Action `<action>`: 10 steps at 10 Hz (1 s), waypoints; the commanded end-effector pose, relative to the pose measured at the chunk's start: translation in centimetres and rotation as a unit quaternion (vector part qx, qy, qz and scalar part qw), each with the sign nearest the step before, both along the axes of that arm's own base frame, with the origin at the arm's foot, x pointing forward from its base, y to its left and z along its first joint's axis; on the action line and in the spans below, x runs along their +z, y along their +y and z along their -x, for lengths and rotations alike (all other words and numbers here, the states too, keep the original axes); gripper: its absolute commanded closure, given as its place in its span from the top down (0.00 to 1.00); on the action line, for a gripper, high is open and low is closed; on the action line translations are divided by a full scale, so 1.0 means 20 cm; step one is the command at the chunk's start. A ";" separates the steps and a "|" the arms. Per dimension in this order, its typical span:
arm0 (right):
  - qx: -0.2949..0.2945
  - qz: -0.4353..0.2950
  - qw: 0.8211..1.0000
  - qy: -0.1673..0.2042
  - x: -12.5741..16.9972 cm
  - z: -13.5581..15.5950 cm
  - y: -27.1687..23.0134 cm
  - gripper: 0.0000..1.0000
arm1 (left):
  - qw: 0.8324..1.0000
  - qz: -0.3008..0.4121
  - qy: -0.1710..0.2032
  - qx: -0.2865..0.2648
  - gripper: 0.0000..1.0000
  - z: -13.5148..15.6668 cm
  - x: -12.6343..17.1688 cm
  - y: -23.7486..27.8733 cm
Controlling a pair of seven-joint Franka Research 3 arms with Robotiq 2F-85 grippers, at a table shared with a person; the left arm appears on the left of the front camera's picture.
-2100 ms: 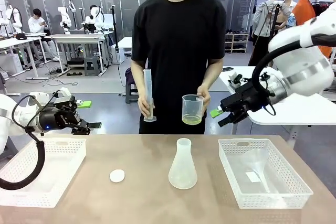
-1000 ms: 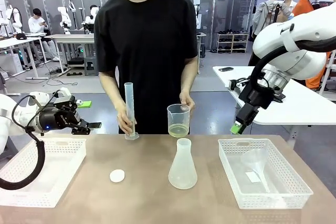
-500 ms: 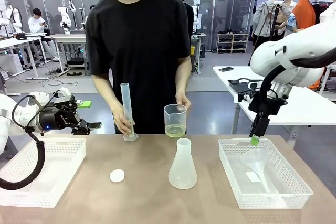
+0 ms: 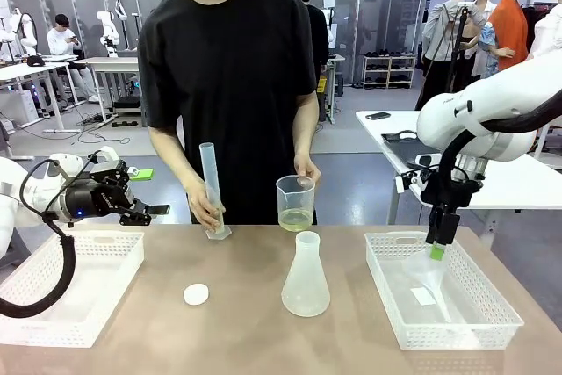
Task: Prepare the solutions needed for the experiment.
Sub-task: Pick up the Plastic Funnel and insert it into the Big flask.
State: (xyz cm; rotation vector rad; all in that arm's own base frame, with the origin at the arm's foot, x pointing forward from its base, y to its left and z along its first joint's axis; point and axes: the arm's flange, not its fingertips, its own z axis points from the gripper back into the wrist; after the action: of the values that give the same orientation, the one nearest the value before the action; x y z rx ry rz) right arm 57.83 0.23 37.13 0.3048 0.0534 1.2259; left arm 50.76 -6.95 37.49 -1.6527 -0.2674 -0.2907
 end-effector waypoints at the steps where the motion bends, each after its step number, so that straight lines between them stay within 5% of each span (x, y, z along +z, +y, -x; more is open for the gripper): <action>1: 0.008 0.011 1.000 0.010 -0.03 -0.06 -0.02 1.00 | 1.000 0.008 -0.009 -0.005 1.00 -0.01 0.00 0.00; 10: 0.082 -0.009 0.989 0.123 -0.14 -0.25 -0.07 1.00 | 1.000 0.008 -0.009 -0.005 1.00 -0.01 0.00 0.00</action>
State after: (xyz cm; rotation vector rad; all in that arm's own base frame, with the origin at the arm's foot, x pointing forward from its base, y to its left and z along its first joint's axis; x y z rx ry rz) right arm 61.71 -0.91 34.09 0.4582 0.2622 1.3144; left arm 50.77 -6.94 37.49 -1.6528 -0.2676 -0.2906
